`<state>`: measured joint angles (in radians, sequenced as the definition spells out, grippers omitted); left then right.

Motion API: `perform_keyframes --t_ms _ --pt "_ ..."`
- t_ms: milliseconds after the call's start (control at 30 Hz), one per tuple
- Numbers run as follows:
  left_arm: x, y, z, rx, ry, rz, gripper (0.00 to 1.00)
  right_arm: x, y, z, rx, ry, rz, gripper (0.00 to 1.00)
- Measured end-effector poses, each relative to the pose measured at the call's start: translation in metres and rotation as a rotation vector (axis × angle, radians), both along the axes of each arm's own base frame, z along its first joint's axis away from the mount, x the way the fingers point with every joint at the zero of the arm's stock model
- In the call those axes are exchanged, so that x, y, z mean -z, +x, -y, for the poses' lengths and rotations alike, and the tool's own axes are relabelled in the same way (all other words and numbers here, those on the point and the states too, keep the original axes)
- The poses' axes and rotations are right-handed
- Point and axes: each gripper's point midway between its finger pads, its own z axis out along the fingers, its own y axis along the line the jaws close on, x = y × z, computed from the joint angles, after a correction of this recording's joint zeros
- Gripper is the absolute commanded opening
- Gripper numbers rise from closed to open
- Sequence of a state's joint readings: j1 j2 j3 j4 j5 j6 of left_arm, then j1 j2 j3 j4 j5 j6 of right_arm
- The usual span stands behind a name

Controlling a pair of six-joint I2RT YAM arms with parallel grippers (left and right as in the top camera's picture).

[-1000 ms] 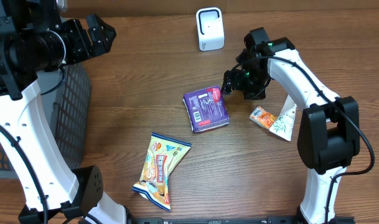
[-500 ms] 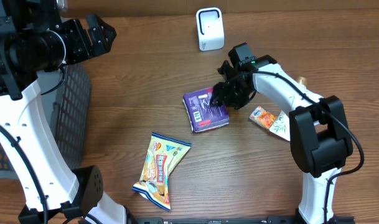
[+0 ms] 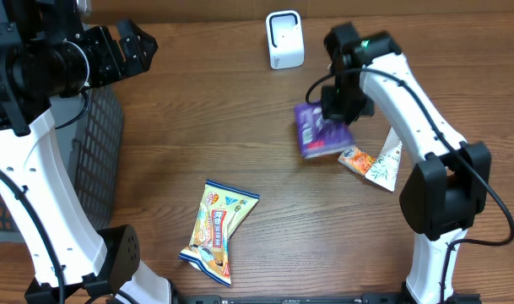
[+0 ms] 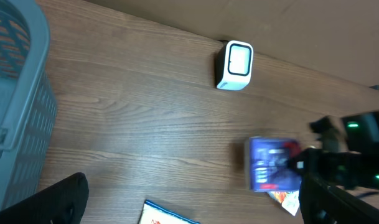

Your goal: Scan the item barcode

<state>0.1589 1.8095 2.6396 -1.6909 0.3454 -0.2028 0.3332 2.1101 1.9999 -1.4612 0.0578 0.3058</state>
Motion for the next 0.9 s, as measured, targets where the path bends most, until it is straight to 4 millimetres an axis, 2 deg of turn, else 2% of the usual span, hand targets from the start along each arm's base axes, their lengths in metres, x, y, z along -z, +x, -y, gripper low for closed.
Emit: perform_keyframes --t_ms 33,167,267,333,433,633,833,900 --pt "0.000 0.000 0.000 0.000 0.000 0.000 1.00 -0.012 0.000 0.010 0.025 -0.069 0.024 0.04" --pt "0.000 0.000 0.000 0.000 0.000 0.000 1.00 -0.025 -0.012 0.036 0.076 -0.291 0.039 0.04" --pt "0.000 0.000 0.000 0.000 0.000 0.000 1.00 -0.019 -0.021 0.054 0.121 -0.432 0.037 0.04" --pt "0.000 0.000 0.000 0.000 0.000 0.000 1.00 -0.008 -0.027 0.068 0.151 -0.499 0.017 0.04" --pt "0.000 0.000 0.000 0.000 0.000 0.000 1.00 0.000 -0.034 0.082 0.179 -0.545 -0.011 0.04" --pt "0.000 0.000 0.000 -0.001 0.000 0.000 1.00 0.002 -0.036 0.075 0.177 -0.536 -0.007 0.08" --pt "0.000 0.000 0.000 0.000 0.000 0.000 1.00 0.006 -0.048 0.051 0.129 -0.549 -0.026 0.07" --pt "0.000 0.000 0.000 0.000 0.000 0.000 1.00 0.011 -0.053 0.045 0.112 -0.567 -0.045 0.09"
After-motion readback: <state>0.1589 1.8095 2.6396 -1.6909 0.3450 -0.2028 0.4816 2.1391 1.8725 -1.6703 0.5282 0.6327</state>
